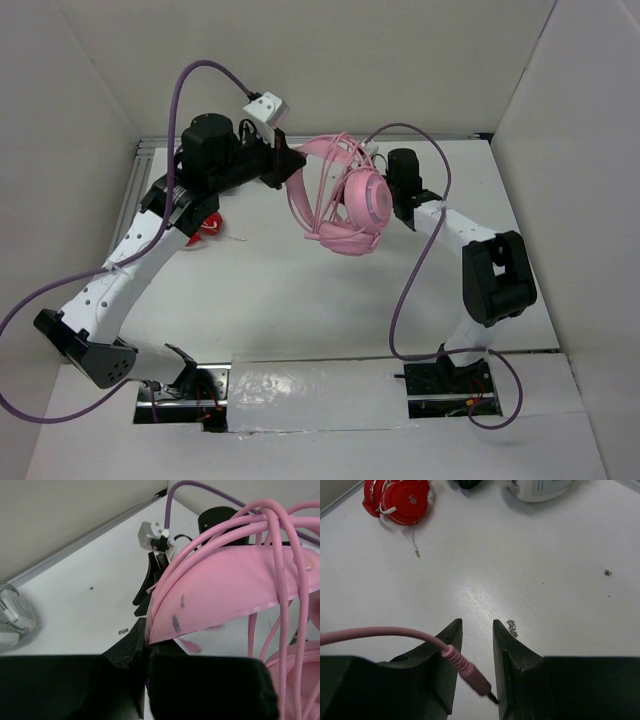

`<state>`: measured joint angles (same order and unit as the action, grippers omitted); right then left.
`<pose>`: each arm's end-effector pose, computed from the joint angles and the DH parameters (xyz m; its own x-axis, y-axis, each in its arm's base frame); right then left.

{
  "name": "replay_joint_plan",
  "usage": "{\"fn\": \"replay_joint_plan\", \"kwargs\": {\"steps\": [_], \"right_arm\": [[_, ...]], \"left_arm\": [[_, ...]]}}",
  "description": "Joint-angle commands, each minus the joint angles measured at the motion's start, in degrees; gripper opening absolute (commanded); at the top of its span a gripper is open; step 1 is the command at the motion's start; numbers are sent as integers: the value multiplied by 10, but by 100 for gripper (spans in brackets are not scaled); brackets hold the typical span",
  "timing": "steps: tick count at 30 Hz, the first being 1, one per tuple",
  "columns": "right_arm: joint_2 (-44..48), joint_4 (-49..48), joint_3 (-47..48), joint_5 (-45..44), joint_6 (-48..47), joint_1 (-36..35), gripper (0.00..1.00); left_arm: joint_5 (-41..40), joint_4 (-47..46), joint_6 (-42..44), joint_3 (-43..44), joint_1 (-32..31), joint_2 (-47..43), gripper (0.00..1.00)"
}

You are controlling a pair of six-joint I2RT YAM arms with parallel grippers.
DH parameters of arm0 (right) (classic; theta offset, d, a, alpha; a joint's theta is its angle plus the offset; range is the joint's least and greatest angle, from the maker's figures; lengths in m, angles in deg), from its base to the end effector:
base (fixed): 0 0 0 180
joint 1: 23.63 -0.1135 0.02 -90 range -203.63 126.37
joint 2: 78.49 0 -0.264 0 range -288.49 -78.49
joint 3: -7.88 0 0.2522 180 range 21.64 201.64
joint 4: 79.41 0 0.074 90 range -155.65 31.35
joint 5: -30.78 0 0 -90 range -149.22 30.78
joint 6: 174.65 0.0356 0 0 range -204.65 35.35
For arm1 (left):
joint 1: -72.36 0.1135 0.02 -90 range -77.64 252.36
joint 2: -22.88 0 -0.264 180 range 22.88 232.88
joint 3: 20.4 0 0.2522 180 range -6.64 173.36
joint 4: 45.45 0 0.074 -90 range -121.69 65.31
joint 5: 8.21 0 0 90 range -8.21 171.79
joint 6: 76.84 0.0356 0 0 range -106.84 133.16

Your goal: Wrap the headphones

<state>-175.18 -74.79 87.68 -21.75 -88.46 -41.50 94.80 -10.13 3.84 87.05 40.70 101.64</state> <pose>0.3619 0.1394 0.2649 -0.2962 -0.1509 -0.9431 -0.8037 0.5729 0.1607 0.2492 -0.1631 0.4810 -0.2106 -0.0555 -0.9760 0.6766 0.7124 -0.1865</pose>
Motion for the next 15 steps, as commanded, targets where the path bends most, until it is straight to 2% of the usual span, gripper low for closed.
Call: {"fn": "replay_joint_plan", "kwargs": {"steps": [1, 9, 15], "right_arm": [[25, -47, -14, -7, 16, 0, 38], [53, -96, -73, -34, 36, 0, 38], [102, -157, -159, -150, 100, -1, 41]], "left_arm": [[29, -79, -42, 36, -3, -33, 0], [13, -76, -46, 47, -3, -33, 0], [8, -76, -43, 56, -4, -39, 0]]}}
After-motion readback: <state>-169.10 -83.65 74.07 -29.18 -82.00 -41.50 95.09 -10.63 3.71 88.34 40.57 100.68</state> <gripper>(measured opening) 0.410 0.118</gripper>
